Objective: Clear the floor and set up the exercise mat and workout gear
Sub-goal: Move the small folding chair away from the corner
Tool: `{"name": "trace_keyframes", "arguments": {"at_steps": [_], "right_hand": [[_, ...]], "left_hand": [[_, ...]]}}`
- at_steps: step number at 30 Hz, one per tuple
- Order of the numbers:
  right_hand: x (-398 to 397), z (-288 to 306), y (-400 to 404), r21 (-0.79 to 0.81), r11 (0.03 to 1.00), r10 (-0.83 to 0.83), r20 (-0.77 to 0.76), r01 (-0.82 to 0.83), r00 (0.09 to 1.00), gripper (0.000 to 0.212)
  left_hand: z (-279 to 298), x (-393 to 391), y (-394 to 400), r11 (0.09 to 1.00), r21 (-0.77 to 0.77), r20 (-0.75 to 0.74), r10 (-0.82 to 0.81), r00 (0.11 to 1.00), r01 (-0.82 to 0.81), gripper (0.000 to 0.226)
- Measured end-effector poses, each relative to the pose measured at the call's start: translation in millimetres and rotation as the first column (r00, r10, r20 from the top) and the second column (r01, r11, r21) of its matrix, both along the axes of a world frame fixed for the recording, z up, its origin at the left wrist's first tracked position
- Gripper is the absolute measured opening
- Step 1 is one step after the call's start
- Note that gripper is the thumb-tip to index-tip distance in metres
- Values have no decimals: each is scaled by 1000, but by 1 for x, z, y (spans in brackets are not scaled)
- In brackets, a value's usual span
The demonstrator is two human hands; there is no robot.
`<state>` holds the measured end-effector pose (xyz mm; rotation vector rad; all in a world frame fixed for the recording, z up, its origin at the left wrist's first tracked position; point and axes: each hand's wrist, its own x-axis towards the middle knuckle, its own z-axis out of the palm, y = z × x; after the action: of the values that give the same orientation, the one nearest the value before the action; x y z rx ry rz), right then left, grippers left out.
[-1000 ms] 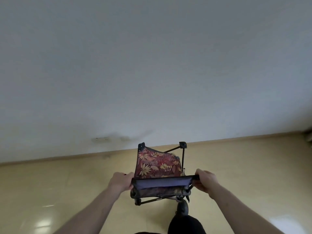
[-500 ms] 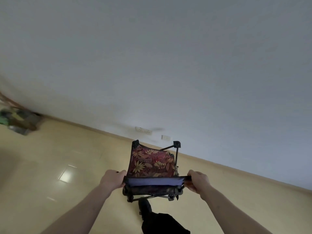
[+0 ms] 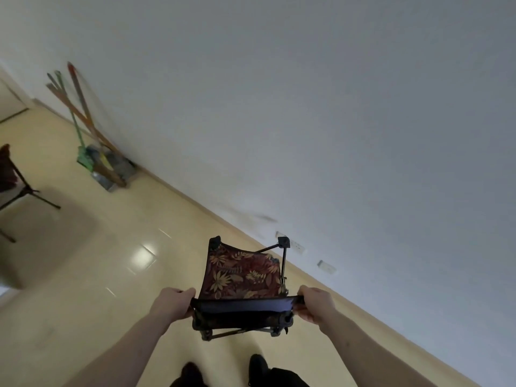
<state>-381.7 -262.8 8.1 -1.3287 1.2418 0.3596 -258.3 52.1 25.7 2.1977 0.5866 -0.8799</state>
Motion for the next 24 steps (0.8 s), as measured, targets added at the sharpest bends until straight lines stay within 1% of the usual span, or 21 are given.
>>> {"name": "trace_keyframes", "arguments": {"at_steps": [1, 5, 9, 12, 19, 24], "right_hand": [[11, 2, 3, -6, 1000, 9, 8, -9, 1000, 12], [78, 6, 35, -5, 999, 47, 5, -47, 999, 12], [138, 5, 81, -4, 998, 62, 3, -62, 998, 11], [179, 6, 123, -7, 999, 52, -1, -52, 999, 10], [282, 17, 227, -43, 999, 15, 8, -15, 1000, 9], [346, 28, 277, -32, 999, 17, 25, -16, 1000, 11]], "left_hand": [[1, 8, 4, 1000, 5, -6, -3, 1000, 3, 29], [-4, 60, 42, 993, -25, 3, 112, 994, -112, 25], [-7, 109, 89, 984, -70, 2, 167, 986, -166, 25], [-11, 148, 131, 984, -72, 0, 161, 987, -160, 25], [7, 249, 231, 986, -91, 2, 141, 990, -140, 25], [18, 313, 283, 986, -97, 18, 141, 990, -139, 29]]}}
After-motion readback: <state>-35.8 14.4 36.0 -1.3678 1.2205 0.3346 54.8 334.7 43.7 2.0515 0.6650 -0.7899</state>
